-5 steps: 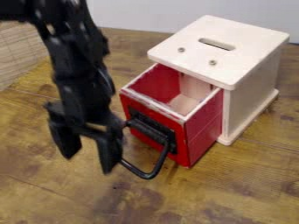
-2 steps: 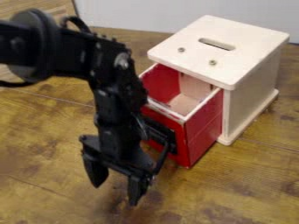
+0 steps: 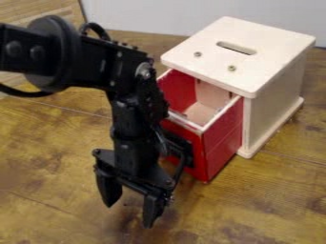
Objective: Close the drawer
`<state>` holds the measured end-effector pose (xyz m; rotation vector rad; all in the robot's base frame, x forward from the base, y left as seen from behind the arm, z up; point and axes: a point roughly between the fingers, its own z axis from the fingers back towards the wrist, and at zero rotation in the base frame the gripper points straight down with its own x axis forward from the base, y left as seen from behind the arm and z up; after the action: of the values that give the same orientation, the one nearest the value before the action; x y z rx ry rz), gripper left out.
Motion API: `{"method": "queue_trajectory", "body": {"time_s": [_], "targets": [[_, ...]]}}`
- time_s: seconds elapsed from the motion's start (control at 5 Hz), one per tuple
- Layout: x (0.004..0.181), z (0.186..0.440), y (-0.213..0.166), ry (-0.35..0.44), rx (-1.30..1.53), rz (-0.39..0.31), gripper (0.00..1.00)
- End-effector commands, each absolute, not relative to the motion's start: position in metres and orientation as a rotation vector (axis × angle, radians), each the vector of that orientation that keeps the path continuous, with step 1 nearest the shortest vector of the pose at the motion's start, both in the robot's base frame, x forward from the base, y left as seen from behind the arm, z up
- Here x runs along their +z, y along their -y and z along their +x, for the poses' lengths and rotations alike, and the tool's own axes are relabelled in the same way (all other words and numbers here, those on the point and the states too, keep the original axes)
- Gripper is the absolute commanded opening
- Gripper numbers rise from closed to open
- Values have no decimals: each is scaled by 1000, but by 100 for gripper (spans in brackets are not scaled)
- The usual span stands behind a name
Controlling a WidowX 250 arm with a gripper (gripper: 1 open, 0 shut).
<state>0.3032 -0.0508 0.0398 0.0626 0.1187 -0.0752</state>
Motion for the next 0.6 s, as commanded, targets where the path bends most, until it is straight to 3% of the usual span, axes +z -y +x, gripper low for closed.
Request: {"method": "queue_trajectory", "body": {"time_s": [0.0,0.4], "targets": [[69,339,56,30,-71,45,100],[74,356,58,71,-76,44,100]]}}
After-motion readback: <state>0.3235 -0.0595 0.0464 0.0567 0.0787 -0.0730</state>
